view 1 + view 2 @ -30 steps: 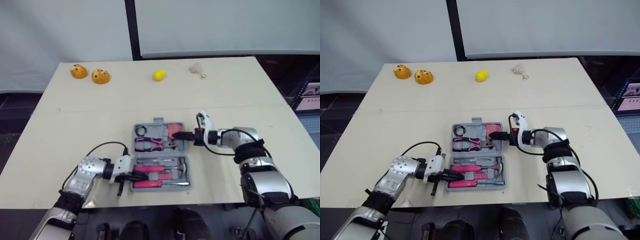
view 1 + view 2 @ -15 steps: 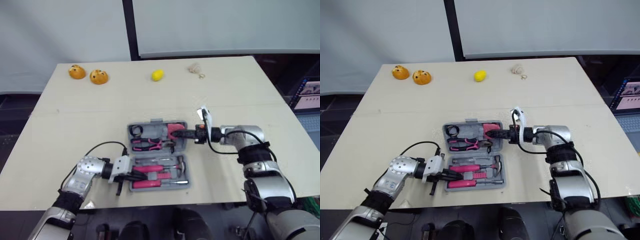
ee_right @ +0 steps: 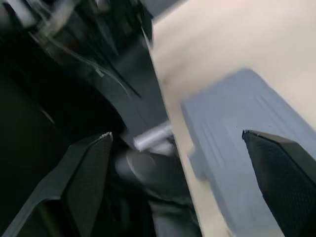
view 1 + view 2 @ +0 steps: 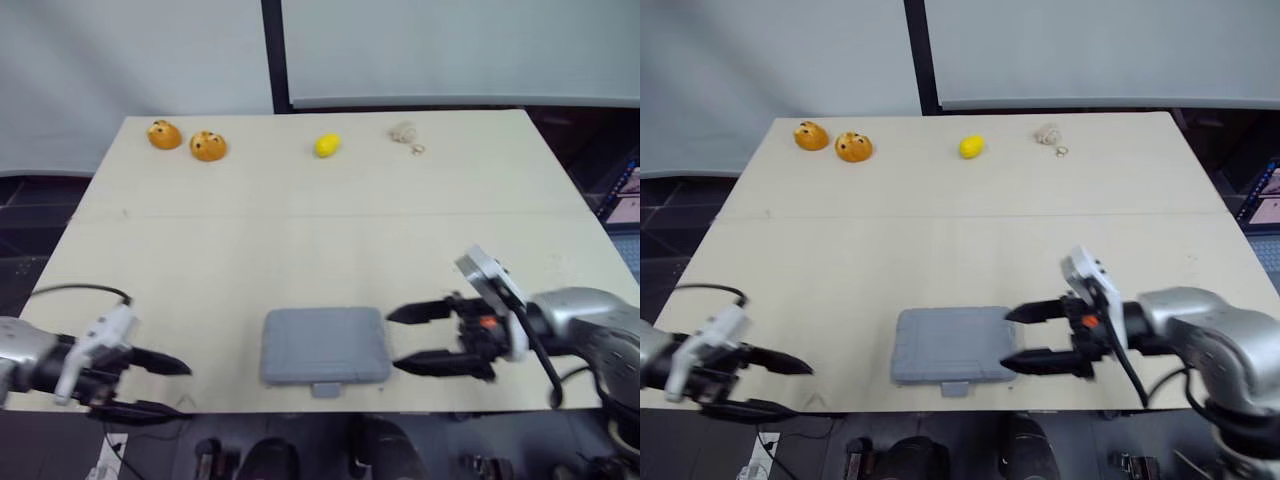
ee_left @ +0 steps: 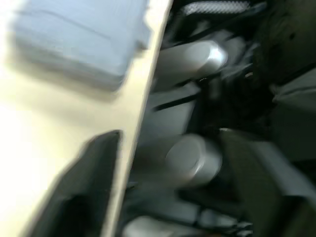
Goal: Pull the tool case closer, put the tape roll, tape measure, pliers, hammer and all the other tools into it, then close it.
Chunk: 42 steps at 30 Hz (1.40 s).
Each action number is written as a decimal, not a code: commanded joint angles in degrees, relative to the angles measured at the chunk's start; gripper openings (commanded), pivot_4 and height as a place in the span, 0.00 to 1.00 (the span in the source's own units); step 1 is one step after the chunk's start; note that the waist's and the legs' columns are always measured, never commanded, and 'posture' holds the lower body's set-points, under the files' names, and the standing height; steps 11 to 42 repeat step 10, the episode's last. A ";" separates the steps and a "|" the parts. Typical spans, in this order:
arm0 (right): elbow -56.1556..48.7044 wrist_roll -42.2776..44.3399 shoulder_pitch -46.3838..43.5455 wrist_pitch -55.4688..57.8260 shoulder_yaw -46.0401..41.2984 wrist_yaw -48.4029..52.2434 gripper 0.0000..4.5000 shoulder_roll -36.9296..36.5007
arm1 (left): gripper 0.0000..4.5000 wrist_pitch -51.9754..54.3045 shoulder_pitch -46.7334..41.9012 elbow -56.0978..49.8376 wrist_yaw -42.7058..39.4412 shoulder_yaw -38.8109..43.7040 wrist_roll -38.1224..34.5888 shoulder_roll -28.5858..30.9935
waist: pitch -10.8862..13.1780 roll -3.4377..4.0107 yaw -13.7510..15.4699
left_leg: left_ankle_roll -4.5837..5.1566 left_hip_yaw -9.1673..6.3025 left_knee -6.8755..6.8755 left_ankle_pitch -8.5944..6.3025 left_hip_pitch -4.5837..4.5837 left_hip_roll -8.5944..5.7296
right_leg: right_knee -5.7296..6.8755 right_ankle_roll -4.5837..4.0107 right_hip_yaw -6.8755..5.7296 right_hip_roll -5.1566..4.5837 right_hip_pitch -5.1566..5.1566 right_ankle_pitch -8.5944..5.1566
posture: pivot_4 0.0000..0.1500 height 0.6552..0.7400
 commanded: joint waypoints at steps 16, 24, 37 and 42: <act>-1.27 -9.18 15.36 -20.87 -18.73 6.53 1.00 -10.48 | 0.99 -5.95 -9.81 2.32 2.25 0.08 2.37 -1.38 | 0.35 -0.51 -0.39 | -0.15 0.16 -0.10 0.40 -0.01 0.10 | 0.00 0.08 0.01 0.15 -0.02 0.05 | 1.00 0.87; -1.27 -9.18 15.36 -20.87 -18.73 6.53 1.00 -10.48 | 0.99 -5.95 -9.81 2.32 2.25 0.08 2.37 -1.38 | 0.35 -0.51 -0.39 | -0.15 0.16 -0.10 0.40 -0.01 0.10 | 0.00 0.08 0.01 0.15 -0.02 0.05 | 1.00 0.87; -1.27 -9.18 15.36 -20.87 -18.73 6.53 1.00 -10.48 | 0.99 -5.95 -9.81 2.32 2.25 0.08 2.37 -1.38 | 0.35 -0.51 -0.39 | -0.15 0.16 -0.10 0.40 -0.01 0.10 | 0.00 0.08 0.01 0.15 -0.02 0.05 | 1.00 0.87; -1.27 -9.18 15.36 -20.87 -18.73 6.53 1.00 -10.48 | 0.99 -5.95 -9.81 2.32 2.25 0.08 2.37 -1.38 | 0.35 -0.51 -0.39 | -0.15 0.16 -0.10 0.40 -0.01 0.10 | 0.00 0.08 0.01 0.15 -0.02 0.05 | 1.00 0.87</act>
